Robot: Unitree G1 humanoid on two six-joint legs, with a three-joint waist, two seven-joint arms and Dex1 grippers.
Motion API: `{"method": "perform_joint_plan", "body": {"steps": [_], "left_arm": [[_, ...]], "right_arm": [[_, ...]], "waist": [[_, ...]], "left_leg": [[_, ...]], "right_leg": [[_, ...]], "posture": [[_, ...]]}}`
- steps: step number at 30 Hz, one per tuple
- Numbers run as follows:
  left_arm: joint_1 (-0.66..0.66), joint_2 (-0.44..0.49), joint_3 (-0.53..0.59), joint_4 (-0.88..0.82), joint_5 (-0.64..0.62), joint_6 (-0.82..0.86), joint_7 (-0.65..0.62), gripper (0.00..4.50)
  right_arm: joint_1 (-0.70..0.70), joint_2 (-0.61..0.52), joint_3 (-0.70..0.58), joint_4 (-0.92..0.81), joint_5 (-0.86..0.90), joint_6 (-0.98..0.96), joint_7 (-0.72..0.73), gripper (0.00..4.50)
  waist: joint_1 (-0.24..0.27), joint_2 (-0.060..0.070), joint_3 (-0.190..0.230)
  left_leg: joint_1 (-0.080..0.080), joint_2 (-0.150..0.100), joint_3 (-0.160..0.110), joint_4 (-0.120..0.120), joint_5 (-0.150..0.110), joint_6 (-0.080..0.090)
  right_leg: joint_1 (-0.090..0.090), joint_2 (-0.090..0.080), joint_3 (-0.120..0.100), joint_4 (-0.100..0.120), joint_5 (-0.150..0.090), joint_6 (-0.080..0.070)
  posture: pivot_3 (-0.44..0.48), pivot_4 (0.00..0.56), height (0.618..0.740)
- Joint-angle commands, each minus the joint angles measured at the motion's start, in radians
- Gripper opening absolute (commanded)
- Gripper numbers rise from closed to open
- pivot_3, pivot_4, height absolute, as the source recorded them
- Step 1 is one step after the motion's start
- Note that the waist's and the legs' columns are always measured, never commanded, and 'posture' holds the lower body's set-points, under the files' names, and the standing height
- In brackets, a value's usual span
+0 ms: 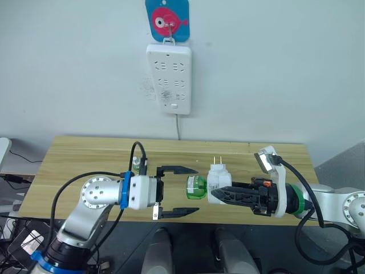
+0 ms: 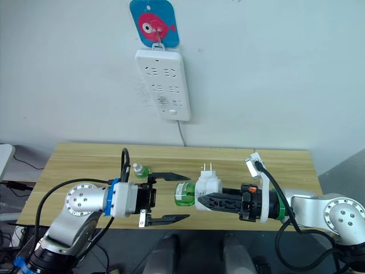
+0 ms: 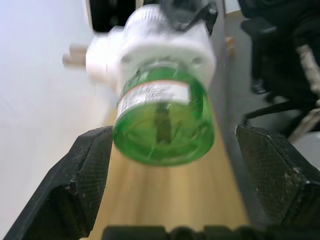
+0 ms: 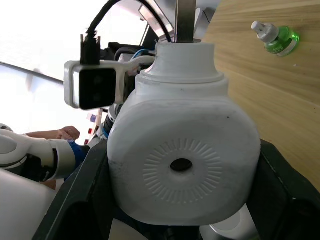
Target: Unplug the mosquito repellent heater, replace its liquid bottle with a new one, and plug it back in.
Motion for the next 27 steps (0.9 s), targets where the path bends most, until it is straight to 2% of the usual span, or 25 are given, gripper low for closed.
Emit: {"method": "perform_joint_plan", "body": {"steps": [1, 2, 4, 9, 10, 13, 14, 16, 17, 18, 21, 27], "left_arm": [[-0.011, -0.025, 0.012, 0.007, 0.027, -0.084, 0.024, 4.21], [-0.02, -0.029, 0.007, 0.014, 0.027, -0.084, 0.025, 4.21], [-0.037, -0.035, 0.0, 0.026, 0.022, -0.081, 0.026, 3.82], [-0.063, -0.025, -0.007, 0.016, -0.01, -0.051, 0.009, 2.38], [-0.065, -0.024, -0.007, 0.011, -0.014, -0.044, 0.007, 2.25], [-0.078, 0.03, -0.028, -0.057, -0.071, 0.109, -0.024, 2.25], [-0.084, 0.077, -0.033, -0.103, -0.137, 0.288, 0.004, 2.25], [-0.136, 0.237, -0.018, -0.151, -0.526, 0.806, 0.098, 2.25], [-0.168, 0.296, -0.009, -0.148, -0.653, 0.97, 0.1, 2.25], [-0.194, 0.325, 0.0, -0.139, -0.723, 1.048, 0.095, 2.25], [-0.266, 0.329, 0.027, -0.103, -0.829, 1.172, 0.144, 2.25], [-0.26, 0.267, 0.043, -0.104, -0.712, 1.137, 0.19, 2.25]], "right_arm": [[-0.013, 0.0, -0.011, -0.027, 0.027, -0.004, 0.015, 3.01], [-0.016, 0.001, -0.009, -0.026, 0.027, -0.003, 0.015, 3.01], [-0.021, 0.002, -0.007, -0.023, 0.027, -0.002, 0.015, 3.01], [-0.025, 0.002, -0.006, -0.022, 0.027, -0.001, 0.015, 3.01], [-0.025, 0.001, -0.006, -0.022, 0.027, -0.001, 0.016, 3.01], [-0.024, 0.001, -0.006, -0.023, 0.026, -0.001, 0.014, 3.01], [-0.023, 0.0, -0.006, -0.024, 0.025, 0.0, 0.014, 3.01], [-0.023, 0.0, -0.003, -0.025, 0.017, 0.005, 0.019, 3.01], [-0.023, 0.0, -0.001, -0.025, 0.014, 0.007, 0.021, 3.01], [-0.024, 0.0, 0.001, -0.026, 0.012, 0.008, 0.022, 3.01], [-0.026, -0.003, 0.008, -0.027, 0.007, 0.007, 0.028, 3.01], [-0.025, -0.004, 0.01, -0.028, 0.005, 0.002, 0.03, 3.01]], "waist": [[-0.001, 0.0, 0.0], [-0.001, 0.0, 0.0], [-0.001, 0.0, 0.0], [-0.003, 0.0, 0.0], [-0.003, 0.0, 0.0], [-0.004, 0.0, 0.0], [-0.004, 0.0, 0.0], [-0.004, 0.0, 0.0], [-0.005, 0.0, 0.0], [-0.006, 0.0, 0.0], [-0.007, 0.0, 0.001], [-0.004, 0.0, 0.001]], "left_leg": [[0.0, 0.0, 0.0, 0.0, 0.0, 0.0], [0.0, 0.0, 0.0, 0.0, 0.0, 0.0], [0.0, 0.0, 0.0, 0.001, 0.0, 0.0], [0.0, 0.0, 0.0, 0.0, 0.0, 0.0], [0.0, 0.0, 0.0, 0.0, 0.0, 0.0], [0.0, 0.0, 0.0, 0.0, 0.0, 0.0], [0.0, 0.0, 0.0, 0.0, 0.0, 0.0], [0.0, 0.0, -0.001, 0.0, 0.0, 0.001], [0.0, 0.001, -0.003, 0.0, 0.0, 0.001], [0.0, 0.0, -0.003, 0.0, 0.001, 0.001], [0.0, 0.0, -0.002, 0.0, 0.001, 0.001], [0.0, 0.0, -0.002, 0.0, 0.001, 0.001]], "right_leg": [[0.0, 0.0, 0.0, 0.0, 0.0, 0.0], [0.0, 0.0, 0.0, 0.0, 0.0, 0.0], [0.0, 0.0, 0.0, 0.0, 0.0, 0.0], [0.0, 0.0, 0.0, 0.0, 0.0, 0.0], [0.0, 0.0, 0.0, 0.0, 0.0, 0.0], [0.0, 0.0, 0.0, 0.001, 0.0, 0.0], [0.0, 0.0, 0.0, 0.001, 0.0, 0.0], [0.0, 0.0, -0.001, 0.002, 0.0, 0.0], [0.0, 0.001, -0.002, 0.002, 0.0, 0.001], [0.0, 0.001, -0.003, 0.003, -0.001, 0.002], [0.0, 0.0, -0.002, 0.002, -0.003, 0.005], [0.0, 0.0, -0.002, 0.002, 0.0, 0.001]], "posture": [[0.02, 0.239, 0.735], [0.02, 0.239, 0.735], [0.02, 0.239, 0.735], [0.019, 0.239, 0.735], [0.019, 0.24, 0.735], [0.021, 0.24, 0.735], [0.021, 0.24, 0.735], [0.03, 0.241, 0.735], [0.031, 0.243, 0.735], [0.03, 0.243, 0.735], [0.03, 0.244, 0.735], [0.025, 0.244, 0.735]]}}
